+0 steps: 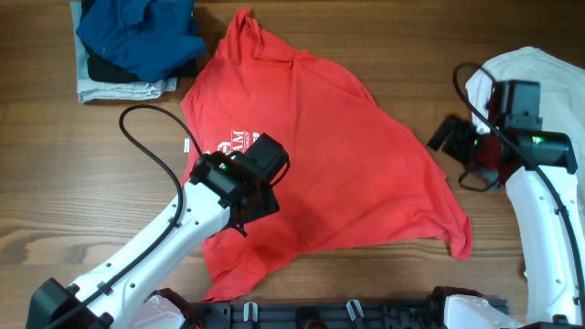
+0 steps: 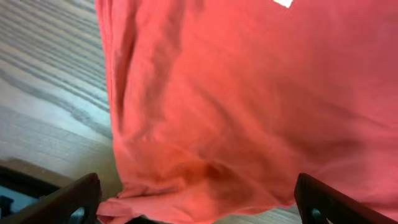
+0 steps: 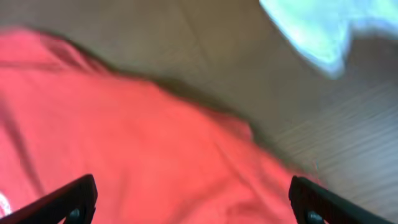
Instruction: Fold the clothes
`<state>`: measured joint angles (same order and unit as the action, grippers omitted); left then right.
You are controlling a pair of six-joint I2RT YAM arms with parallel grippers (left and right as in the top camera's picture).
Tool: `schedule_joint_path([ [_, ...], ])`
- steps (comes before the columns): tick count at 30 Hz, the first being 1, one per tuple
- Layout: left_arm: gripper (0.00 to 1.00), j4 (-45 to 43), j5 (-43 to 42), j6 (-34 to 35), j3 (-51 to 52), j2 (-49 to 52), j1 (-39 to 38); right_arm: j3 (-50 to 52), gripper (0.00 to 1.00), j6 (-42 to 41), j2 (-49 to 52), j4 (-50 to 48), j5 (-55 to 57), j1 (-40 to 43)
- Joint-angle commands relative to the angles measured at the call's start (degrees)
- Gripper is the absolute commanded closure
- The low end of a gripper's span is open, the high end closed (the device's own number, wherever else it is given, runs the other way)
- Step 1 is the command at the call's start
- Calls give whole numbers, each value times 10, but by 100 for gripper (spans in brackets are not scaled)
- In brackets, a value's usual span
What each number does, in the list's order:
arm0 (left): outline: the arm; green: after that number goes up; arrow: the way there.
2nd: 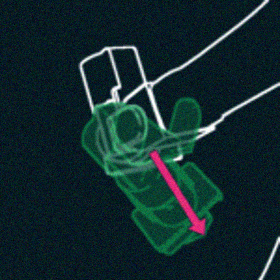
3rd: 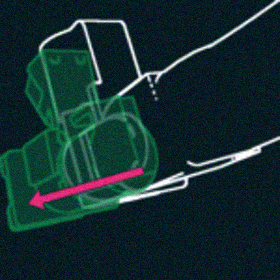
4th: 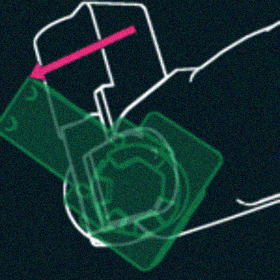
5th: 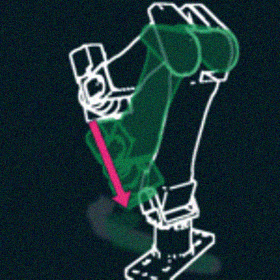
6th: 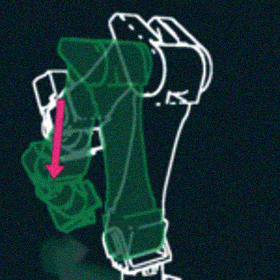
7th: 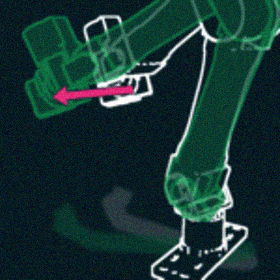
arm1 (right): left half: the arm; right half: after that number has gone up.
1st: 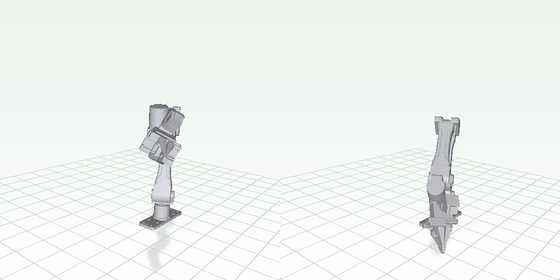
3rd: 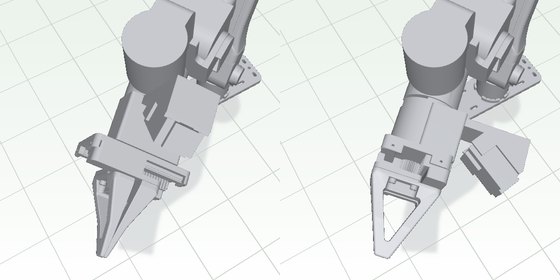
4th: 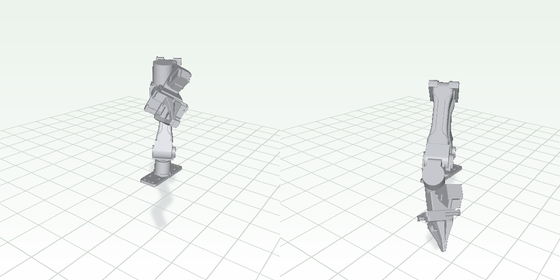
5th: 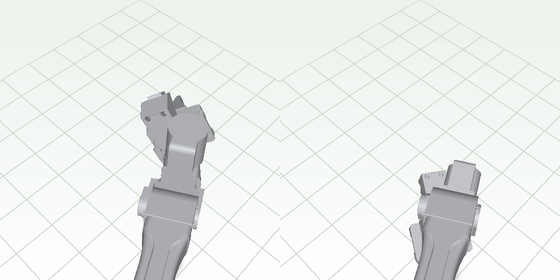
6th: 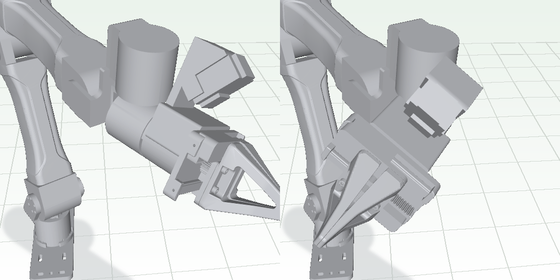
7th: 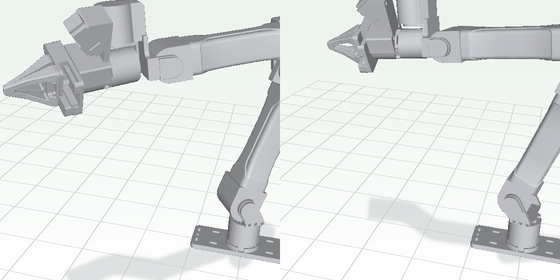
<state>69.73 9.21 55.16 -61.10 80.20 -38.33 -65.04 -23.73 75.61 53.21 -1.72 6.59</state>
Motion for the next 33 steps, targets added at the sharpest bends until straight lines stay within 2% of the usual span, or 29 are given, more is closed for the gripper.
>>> schedule_joint_path([
  [1,0,-6,12,-12,1,9,-3,-17,0,58,54,-75,-36,16],
  [7,0,-5,12,-12,1,11,-3,-26,5,140,257,-189,-170,29],
  [9,0,-3,12,-12,1,11,-3,-26,11,148,292,-209,-194,30],
  [10,0,-3,12,-12,1,11,-3,-26,18,148,309,-219,-194,30],
  [14,0,-4,12,-12,1,11,-3,-26,32,148,334,-235,-234,30],
  [18,0,-4,12,-12,1,11,-3,-26,33,151,361,-235,-249,30],
  [19,0,-4,12,-12,1,11,-3,-26,36,152,365,-234,-250,30],
  [21,0,-4,12,-12,1,11,-3,-26,49,152,367,-228,-250,30],
  [23,0,-4,12,-12,1,11,-3,-26,75,151,367,-220,-254,29],
  [25,0,-4,12,-12,1,11,-3,-26,96,145,367,-214,-254,26],
  [27,0,-4,12,-12,1,11,-3,-36,96,140,355,-205,-253,24],
  [30,0,-4,12,-12,1,11,-3,-64,96,115,276,-172,-200,12],
  [33,0,-5,12,-12,1,11,-3,-64,96,113,206,-137,-103,-62],
])
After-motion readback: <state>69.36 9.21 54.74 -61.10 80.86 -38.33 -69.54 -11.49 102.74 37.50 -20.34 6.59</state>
